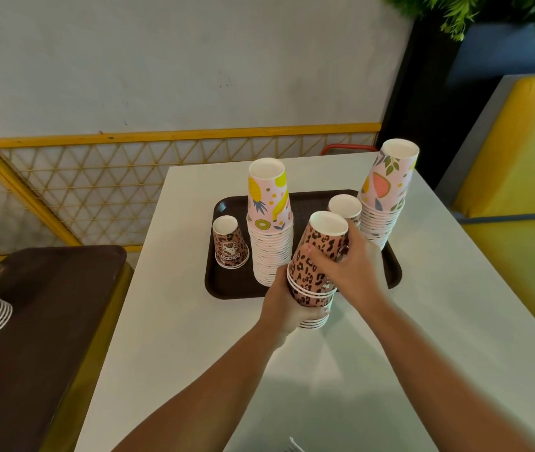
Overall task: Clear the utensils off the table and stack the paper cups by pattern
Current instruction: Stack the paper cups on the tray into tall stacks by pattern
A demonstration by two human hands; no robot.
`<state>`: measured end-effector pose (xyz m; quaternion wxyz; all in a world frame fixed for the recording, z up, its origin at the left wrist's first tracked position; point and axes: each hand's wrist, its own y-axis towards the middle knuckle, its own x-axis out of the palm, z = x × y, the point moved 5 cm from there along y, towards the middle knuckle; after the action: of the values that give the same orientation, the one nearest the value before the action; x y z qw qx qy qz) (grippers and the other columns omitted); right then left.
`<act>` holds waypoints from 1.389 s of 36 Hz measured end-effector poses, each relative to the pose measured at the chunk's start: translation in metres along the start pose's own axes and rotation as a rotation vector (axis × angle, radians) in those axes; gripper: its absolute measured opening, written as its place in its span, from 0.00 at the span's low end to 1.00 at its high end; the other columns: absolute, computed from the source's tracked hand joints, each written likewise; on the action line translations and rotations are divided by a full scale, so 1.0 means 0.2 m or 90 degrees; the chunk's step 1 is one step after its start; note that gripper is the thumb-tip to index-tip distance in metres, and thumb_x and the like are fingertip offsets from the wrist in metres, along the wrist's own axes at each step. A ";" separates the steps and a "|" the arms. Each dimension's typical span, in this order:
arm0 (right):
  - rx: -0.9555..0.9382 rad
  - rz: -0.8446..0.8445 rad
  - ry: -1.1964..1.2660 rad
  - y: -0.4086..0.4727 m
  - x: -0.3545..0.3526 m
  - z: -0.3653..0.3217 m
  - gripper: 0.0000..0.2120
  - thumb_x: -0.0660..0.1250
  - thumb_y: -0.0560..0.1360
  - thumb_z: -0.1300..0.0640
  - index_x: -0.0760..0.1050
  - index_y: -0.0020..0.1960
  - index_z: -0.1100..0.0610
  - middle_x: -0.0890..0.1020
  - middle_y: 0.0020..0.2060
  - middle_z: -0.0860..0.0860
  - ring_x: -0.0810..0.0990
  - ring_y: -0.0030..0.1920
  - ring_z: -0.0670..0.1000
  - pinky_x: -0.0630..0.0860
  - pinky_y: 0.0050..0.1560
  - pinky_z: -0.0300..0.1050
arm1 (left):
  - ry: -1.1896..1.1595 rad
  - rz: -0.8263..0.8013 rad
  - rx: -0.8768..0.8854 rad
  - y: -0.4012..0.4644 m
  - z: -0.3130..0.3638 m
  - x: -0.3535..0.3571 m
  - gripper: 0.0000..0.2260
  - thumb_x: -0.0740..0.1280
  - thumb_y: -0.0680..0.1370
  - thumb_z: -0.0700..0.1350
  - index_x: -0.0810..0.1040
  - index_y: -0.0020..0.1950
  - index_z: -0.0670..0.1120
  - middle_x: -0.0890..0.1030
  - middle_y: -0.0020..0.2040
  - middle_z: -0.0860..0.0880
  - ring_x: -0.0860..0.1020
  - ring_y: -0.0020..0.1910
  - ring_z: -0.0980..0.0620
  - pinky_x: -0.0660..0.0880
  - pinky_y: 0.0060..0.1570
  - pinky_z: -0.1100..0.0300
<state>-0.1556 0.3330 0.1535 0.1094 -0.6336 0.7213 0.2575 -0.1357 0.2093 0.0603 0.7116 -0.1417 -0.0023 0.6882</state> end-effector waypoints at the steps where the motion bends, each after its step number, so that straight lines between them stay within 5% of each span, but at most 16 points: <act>1: -0.004 0.003 0.005 0.01 -0.01 -0.01 0.27 0.75 0.66 0.49 0.71 0.61 0.53 0.79 0.49 0.44 0.76 0.50 0.41 0.69 0.45 0.26 | 0.005 0.001 0.000 0.00 0.00 0.00 0.35 0.81 0.60 0.37 0.68 0.61 0.54 0.78 0.55 0.55 0.77 0.55 0.56 0.75 0.53 0.60; 6: -0.030 0.059 0.057 0.07 -0.11 -0.11 0.28 0.74 0.66 0.46 0.71 0.61 0.53 0.80 0.51 0.47 0.79 0.52 0.44 0.78 0.52 0.43 | 0.031 0.001 -0.014 0.00 -0.01 0.00 0.34 0.81 0.61 0.38 0.69 0.60 0.51 0.77 0.52 0.56 0.75 0.52 0.56 0.71 0.45 0.68; 11: -0.068 0.159 0.109 0.18 -0.26 -0.23 0.29 0.70 0.63 0.38 0.70 0.60 0.47 0.79 0.53 0.44 0.78 0.55 0.43 0.77 0.55 0.46 | 0.038 0.011 -0.022 0.00 -0.01 -0.01 0.33 0.81 0.60 0.38 0.68 0.59 0.52 0.77 0.52 0.55 0.75 0.52 0.56 0.71 0.45 0.67; 17: -0.097 0.241 0.048 0.29 -0.32 -0.24 0.29 0.73 0.68 0.46 0.69 0.64 0.54 0.77 0.56 0.47 0.75 0.56 0.43 0.72 0.52 0.32 | 0.039 0.012 -0.031 0.00 0.00 -0.02 0.35 0.81 0.61 0.39 0.68 0.63 0.49 0.77 0.54 0.54 0.75 0.54 0.54 0.71 0.52 0.61; 22: -0.053 0.222 0.020 0.33 -0.25 -0.10 0.31 0.71 0.64 0.40 0.70 0.62 0.54 0.79 0.56 0.50 0.76 0.58 0.50 0.76 0.57 0.53 | 0.039 0.010 -0.027 -0.01 0.03 -0.03 0.36 0.80 0.62 0.38 0.67 0.66 0.48 0.75 0.55 0.54 0.73 0.55 0.55 0.71 0.53 0.61; 30: -0.023 0.129 -0.034 0.32 -0.14 0.02 0.30 0.74 0.66 0.46 0.69 0.63 0.57 0.76 0.58 0.52 0.74 0.60 0.53 0.74 0.59 0.49 | 0.016 0.015 -0.037 -0.01 0.03 -0.03 0.35 0.80 0.61 0.37 0.68 0.63 0.49 0.76 0.53 0.55 0.74 0.56 0.54 0.72 0.54 0.60; 35: -0.029 0.121 -0.034 0.25 -0.15 0.02 0.33 0.73 0.69 0.48 0.65 0.68 0.55 0.73 0.64 0.50 0.72 0.62 0.49 0.66 0.55 0.36 | 0.006 0.016 -0.035 0.00 0.05 -0.02 0.35 0.80 0.61 0.37 0.68 0.63 0.49 0.76 0.55 0.54 0.74 0.55 0.54 0.72 0.55 0.60; 38: -0.057 0.151 -0.013 0.17 -0.18 -0.01 0.29 0.73 0.68 0.47 0.67 0.65 0.53 0.76 0.60 0.47 0.73 0.58 0.44 0.62 0.48 0.20 | 0.010 0.020 -0.027 0.01 0.06 -0.01 0.36 0.81 0.61 0.38 0.68 0.64 0.49 0.76 0.56 0.54 0.74 0.55 0.55 0.72 0.55 0.59; 40: -0.075 0.142 -0.003 0.11 -0.17 -0.03 0.27 0.73 0.68 0.47 0.69 0.63 0.52 0.77 0.56 0.46 0.74 0.55 0.42 0.63 0.47 0.18 | 0.010 0.021 -0.023 0.02 0.06 0.01 0.35 0.81 0.60 0.38 0.68 0.62 0.50 0.76 0.55 0.54 0.74 0.55 0.55 0.72 0.55 0.59; 44: -0.064 0.074 -0.010 0.02 -0.10 -0.01 0.29 0.75 0.66 0.49 0.70 0.62 0.54 0.76 0.53 0.43 0.75 0.54 0.42 0.66 0.49 0.22 | -0.003 0.018 -0.009 0.03 0.07 0.03 0.33 0.81 0.60 0.38 0.69 0.59 0.52 0.78 0.54 0.54 0.76 0.53 0.56 0.74 0.52 0.61; 48: -0.020 -0.011 -0.040 -0.03 -0.03 0.05 0.37 0.76 0.63 0.45 0.66 0.67 0.53 0.77 0.58 0.49 0.75 0.59 0.47 0.74 0.58 0.43 | -0.013 -0.001 0.016 0.03 0.09 0.07 0.32 0.79 0.62 0.36 0.70 0.60 0.50 0.79 0.54 0.53 0.78 0.54 0.55 0.77 0.53 0.59; 50: 0.011 -0.023 -0.048 -0.03 -0.02 0.07 0.38 0.76 0.63 0.45 0.66 0.68 0.54 0.77 0.59 0.50 0.75 0.60 0.49 0.74 0.59 0.45 | -0.010 -0.007 0.031 0.03 0.10 0.08 0.32 0.79 0.62 0.37 0.70 0.62 0.50 0.79 0.55 0.53 0.78 0.54 0.56 0.77 0.53 0.59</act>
<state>-0.1522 0.3436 0.1420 0.1466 -0.6356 0.7070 0.2732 -0.1454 0.2299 0.0746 0.7184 -0.1187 0.0079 0.6853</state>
